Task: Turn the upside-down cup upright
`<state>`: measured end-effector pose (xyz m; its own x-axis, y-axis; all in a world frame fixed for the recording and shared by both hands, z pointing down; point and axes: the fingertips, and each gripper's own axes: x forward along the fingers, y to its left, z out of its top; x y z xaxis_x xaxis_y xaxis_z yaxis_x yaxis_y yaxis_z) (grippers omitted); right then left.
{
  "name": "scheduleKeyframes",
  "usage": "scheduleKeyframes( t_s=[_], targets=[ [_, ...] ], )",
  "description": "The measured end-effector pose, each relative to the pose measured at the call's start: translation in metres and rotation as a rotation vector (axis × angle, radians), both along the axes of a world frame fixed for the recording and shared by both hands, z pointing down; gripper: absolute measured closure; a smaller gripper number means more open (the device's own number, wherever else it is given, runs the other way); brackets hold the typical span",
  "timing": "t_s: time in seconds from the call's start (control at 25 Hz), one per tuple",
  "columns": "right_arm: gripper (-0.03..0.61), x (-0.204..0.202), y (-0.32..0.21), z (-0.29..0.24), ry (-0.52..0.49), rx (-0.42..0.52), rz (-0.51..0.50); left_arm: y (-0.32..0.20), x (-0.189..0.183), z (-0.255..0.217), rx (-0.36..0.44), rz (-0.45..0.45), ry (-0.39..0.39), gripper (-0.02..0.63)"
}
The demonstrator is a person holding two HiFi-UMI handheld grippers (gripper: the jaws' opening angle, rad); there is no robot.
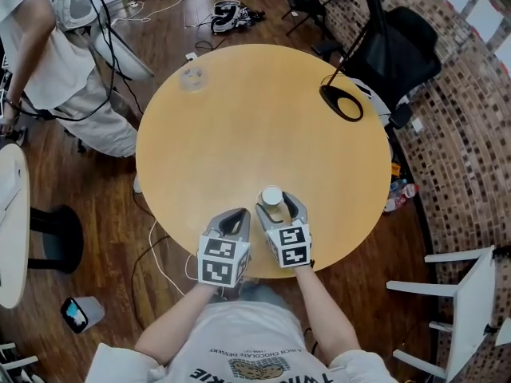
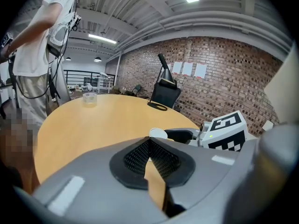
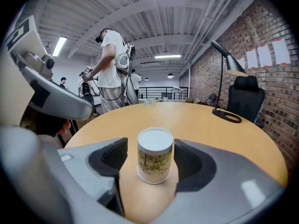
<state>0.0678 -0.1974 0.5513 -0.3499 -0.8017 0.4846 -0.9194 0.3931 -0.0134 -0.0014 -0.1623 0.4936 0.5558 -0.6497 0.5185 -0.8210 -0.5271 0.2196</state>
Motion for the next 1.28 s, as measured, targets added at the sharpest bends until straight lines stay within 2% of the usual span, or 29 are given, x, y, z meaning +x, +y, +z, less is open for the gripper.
scheduleKeyframes(
  t_s=[0.24, 0.56, 0.72, 0.92, 1.04, 1.12, 1.28],
  targets=[
    [0.27, 0.005, 0.022, -0.042, -0.029, 0.038, 0.136, 0.016, -0.005, -0.016, 0.033, 0.045, 0.024, 0.612],
    [0.275, -0.027, 0.086, -0.069, -0.141, 0.003, 0.218, 0.058, -0.028, -0.028, 0.072, 0.113, 0.036, 0.612],
    [0.398, -0.041, 0.121, -0.079, -0.178, 0.018, 0.24, 0.081, -0.036, -0.028, 0.083, 0.135, 0.046, 0.611],
    [0.487, -0.054, 0.159, -0.088, -0.172, 0.016, 0.236, 0.109, -0.039, -0.027, 0.071, 0.139, 0.059, 0.612],
    [0.548, -0.058, 0.18, -0.09, -0.2, 0.028, 0.244, 0.129, -0.038, -0.025, 0.093, 0.144, 0.072, 0.611],
    [0.575, -0.057, 0.194, -0.091, -0.218, 0.04, 0.241, 0.143, -0.033, -0.024, 0.102, 0.143, 0.075, 0.612],
    [0.575, -0.049, 0.222, -0.102, -0.241, 0.059, 0.222, 0.171, -0.02, -0.028, 0.109, 0.138, 0.065, 0.612]
  ],
)
